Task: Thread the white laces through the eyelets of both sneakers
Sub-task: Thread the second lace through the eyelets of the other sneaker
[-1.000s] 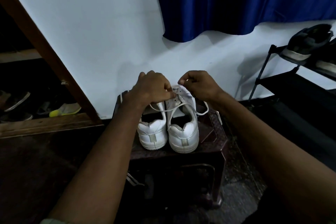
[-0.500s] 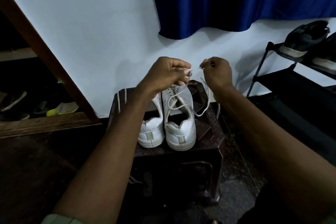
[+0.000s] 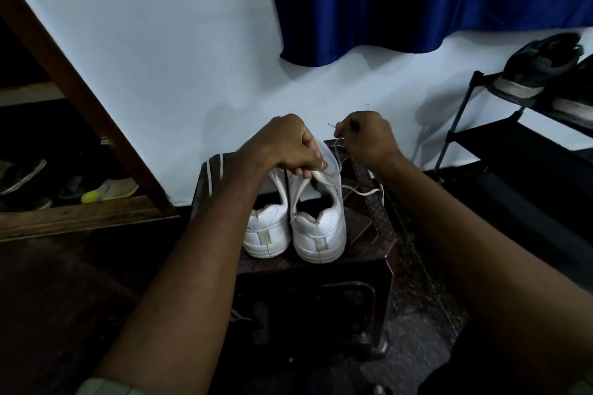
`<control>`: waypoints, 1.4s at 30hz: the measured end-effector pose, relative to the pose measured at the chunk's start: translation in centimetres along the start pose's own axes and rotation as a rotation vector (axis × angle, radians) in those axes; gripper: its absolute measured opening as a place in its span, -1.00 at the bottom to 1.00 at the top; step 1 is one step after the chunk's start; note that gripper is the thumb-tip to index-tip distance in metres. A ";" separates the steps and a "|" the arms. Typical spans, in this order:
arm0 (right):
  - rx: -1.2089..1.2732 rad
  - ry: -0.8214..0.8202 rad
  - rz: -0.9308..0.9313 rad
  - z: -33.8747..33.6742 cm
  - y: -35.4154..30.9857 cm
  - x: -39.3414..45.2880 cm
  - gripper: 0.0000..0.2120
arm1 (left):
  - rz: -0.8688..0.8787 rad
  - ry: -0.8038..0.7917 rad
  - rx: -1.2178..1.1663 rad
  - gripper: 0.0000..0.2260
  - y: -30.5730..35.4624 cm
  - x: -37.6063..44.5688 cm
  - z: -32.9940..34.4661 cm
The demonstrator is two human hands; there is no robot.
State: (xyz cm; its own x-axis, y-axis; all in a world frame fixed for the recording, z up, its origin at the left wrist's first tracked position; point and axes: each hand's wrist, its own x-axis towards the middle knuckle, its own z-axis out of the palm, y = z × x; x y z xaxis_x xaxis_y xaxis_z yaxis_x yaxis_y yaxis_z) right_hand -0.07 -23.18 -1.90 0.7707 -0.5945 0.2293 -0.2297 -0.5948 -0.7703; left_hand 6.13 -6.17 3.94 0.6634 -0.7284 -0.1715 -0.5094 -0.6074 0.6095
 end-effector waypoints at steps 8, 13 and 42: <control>0.052 -0.011 0.041 -0.6 0.4 0.0 -0.72 | 0.063 0.117 -0.067 -0.82 -0.8 0.5 -0.5; 0.050 0.086 -0.092 -1.2 -0.9 -0.3 -0.79 | 0.237 0.355 -0.359 -0.86 -1.0 1.9 1.3; 0.042 -0.086 -0.025 2.0 0.1 -1.9 -0.70 | -0.152 0.421 0.010 -0.73 -2.9 2.8 2.0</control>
State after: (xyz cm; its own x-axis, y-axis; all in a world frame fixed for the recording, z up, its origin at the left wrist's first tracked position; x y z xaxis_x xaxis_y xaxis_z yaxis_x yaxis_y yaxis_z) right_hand -0.34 -21.05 -3.57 0.8247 -0.5299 0.1979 -0.1862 -0.5846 -0.7897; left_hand 8.43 -7.06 0.14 0.8956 -0.4390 0.0727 -0.3924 -0.7022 0.5941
